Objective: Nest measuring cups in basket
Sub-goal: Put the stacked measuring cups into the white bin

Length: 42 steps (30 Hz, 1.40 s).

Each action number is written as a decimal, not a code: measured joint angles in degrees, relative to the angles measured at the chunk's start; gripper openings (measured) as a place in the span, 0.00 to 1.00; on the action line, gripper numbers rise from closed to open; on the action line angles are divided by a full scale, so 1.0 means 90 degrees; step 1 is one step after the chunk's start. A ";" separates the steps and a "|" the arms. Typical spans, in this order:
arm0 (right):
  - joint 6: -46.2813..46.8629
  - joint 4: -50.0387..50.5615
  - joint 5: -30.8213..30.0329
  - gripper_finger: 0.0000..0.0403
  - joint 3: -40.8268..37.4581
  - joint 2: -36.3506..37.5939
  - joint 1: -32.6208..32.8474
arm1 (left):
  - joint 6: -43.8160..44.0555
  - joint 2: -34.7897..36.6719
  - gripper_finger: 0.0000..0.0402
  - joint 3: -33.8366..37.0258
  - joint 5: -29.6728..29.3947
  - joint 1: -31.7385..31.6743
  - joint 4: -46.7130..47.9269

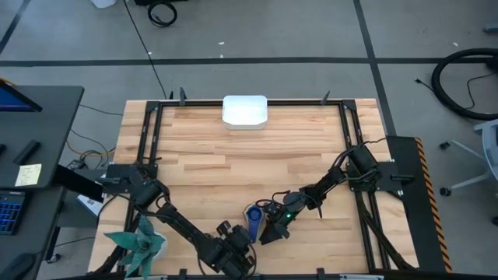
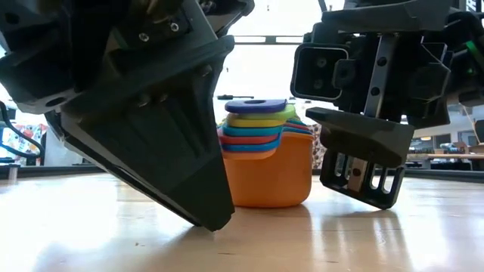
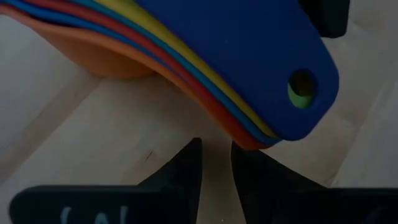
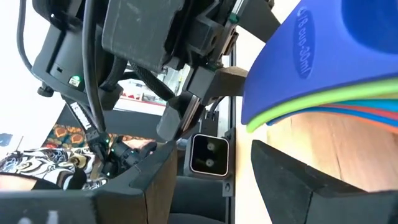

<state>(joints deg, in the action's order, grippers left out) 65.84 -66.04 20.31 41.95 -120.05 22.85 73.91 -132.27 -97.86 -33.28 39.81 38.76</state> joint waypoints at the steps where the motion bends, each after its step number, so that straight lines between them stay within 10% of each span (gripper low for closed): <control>1: -0.0002 0.0009 -0.0016 0.52 0.0000 0.0000 0.0000 | 0.0018 0.0000 0.23 0.0000 0.0004 -0.0002 0.0001; 15: -0.0256 0.0108 0.0047 0.51 0.0183 -0.0016 0.0000 | 0.0036 0.0000 0.23 0.0000 -0.0028 0.0003 0.0084; 23: -0.1467 0.0521 0.1033 0.51 0.0250 -0.0002 -0.0005 | 0.0032 0.0000 0.23 0.0000 -0.0043 0.0003 0.0116; 42: -0.4172 0.0909 0.0803 0.51 0.0231 -0.0022 0.0092 | 0.0029 0.0000 0.23 0.0000 -0.0023 0.0001 0.0117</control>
<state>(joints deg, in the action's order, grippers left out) 28.30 -57.85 27.55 44.03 -120.25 23.68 74.17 -132.27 -97.86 -33.50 39.81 39.81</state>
